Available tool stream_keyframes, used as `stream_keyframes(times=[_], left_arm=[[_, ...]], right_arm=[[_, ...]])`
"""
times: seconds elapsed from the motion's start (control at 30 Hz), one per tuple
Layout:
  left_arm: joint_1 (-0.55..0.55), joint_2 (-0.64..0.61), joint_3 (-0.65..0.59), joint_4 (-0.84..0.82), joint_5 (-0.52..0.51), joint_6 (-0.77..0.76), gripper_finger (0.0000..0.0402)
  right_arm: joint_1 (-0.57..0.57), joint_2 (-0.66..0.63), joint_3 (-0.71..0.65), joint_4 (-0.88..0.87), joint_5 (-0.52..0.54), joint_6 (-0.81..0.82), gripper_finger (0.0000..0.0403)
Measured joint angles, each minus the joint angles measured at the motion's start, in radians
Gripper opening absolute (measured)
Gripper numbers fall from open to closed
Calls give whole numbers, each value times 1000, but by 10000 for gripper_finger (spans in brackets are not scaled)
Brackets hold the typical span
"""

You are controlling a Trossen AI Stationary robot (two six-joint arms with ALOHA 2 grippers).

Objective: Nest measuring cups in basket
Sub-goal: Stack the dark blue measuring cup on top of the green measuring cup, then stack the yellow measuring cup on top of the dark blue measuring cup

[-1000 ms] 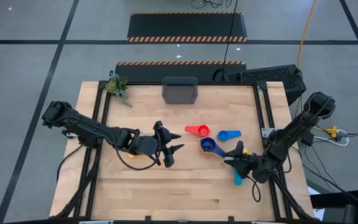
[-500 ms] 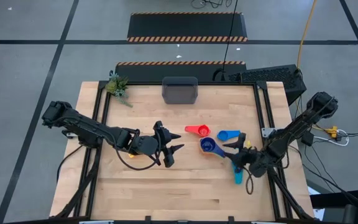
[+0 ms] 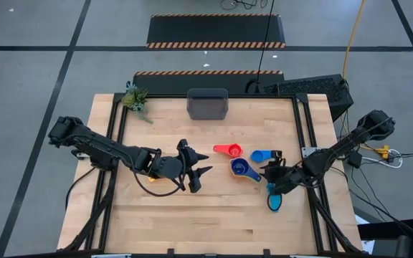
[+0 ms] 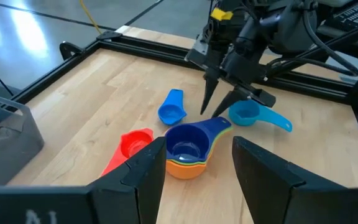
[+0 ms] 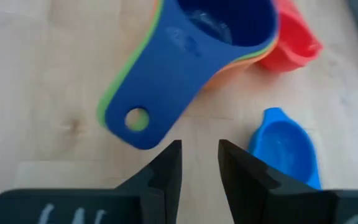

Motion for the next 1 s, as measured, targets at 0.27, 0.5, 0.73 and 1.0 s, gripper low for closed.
stream_keyframes(times=[0.27, 0.5, 0.73, 1.0], left_arm=[[0, 0, 0, 1, 0, -1, 186], [0, 0, 0, 1, 0, -2, 186], [0, 0, 0, 1, 0, -5, 186], [0, 0, 0, -27, -1, -5, 186]], right_arm=[[-6, 0, 0, 1, -28, -4, 86], [-6, 0, 0, 64, -35, -43, 86], [-6, 0, 0, 95, -61, -72, 86], [-6, -3, 0, 68, -23, -92, 86]])
